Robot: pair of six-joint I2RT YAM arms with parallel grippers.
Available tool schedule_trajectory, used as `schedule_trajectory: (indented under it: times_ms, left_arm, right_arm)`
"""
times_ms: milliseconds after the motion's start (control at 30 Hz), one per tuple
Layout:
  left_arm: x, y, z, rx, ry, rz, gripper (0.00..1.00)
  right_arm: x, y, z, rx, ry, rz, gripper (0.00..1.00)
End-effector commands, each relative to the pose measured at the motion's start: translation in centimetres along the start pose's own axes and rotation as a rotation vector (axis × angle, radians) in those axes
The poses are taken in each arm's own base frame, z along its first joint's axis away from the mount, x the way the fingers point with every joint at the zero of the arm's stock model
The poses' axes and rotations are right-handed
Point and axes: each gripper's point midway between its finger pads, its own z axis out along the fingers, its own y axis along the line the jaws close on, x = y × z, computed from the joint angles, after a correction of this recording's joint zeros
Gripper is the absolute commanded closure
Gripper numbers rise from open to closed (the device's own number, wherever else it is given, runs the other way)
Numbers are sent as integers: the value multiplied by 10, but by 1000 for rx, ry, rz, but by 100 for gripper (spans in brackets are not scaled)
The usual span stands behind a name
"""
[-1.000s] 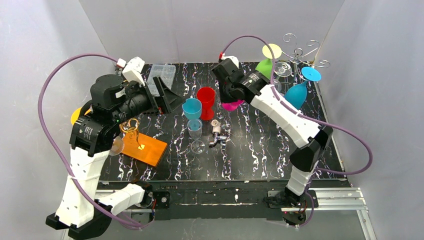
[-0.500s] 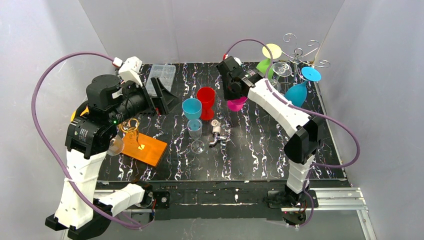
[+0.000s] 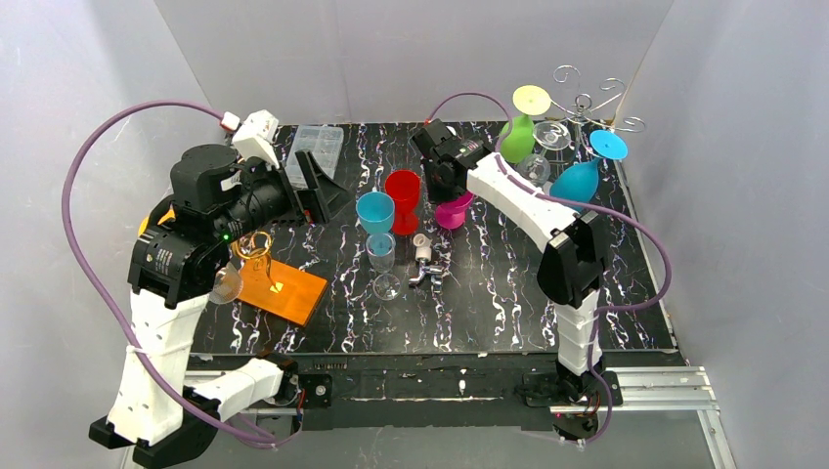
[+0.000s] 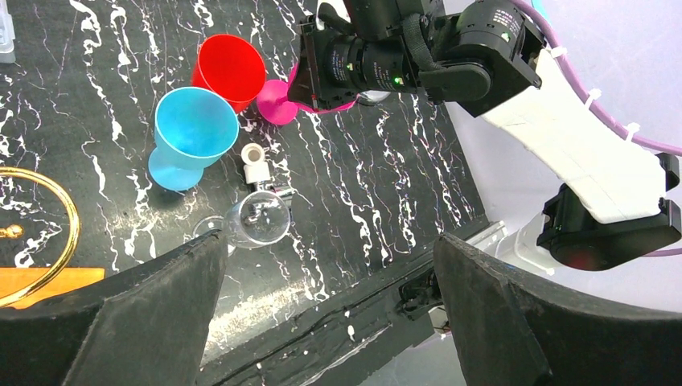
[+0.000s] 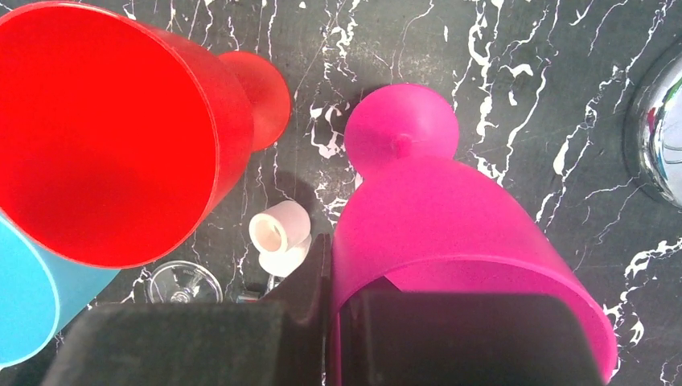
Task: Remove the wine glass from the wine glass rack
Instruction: Place the wine glass at the center of the board.
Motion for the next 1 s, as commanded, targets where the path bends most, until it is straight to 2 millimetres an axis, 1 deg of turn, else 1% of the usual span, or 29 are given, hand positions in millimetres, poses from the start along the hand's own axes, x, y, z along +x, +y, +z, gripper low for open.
schedule_trajectory:
  times_ms: [0, 100, 300, 600, 833, 967]
  left_arm:
    - [-5, -2, -9, -5, -20, 19, 2]
    - [-3, 1, -8, -20, -14, 16, 2]
    - [-1, 4, -10, -33, -16, 15, 2]
    - [1, 7, -12, -50, -12, 9, 2]
    - [4, 9, -13, -59, -8, 5, 2]
    - [5, 11, -13, -68, -8, 3, 2]
  right_arm:
    - [-7, 2, 3, -6, -28, 14, 99]
    - [0, 6, 10, -27, -6, 18, 99]
    - [8, 6, 18, -21, 17, 17, 96]
    - [11, 4, 21, -8, 26, 14, 81]
    - [12, 4, 22, -9, 29, 10, 76]
    - [12, 3, 22, -6, 32, 11, 70]
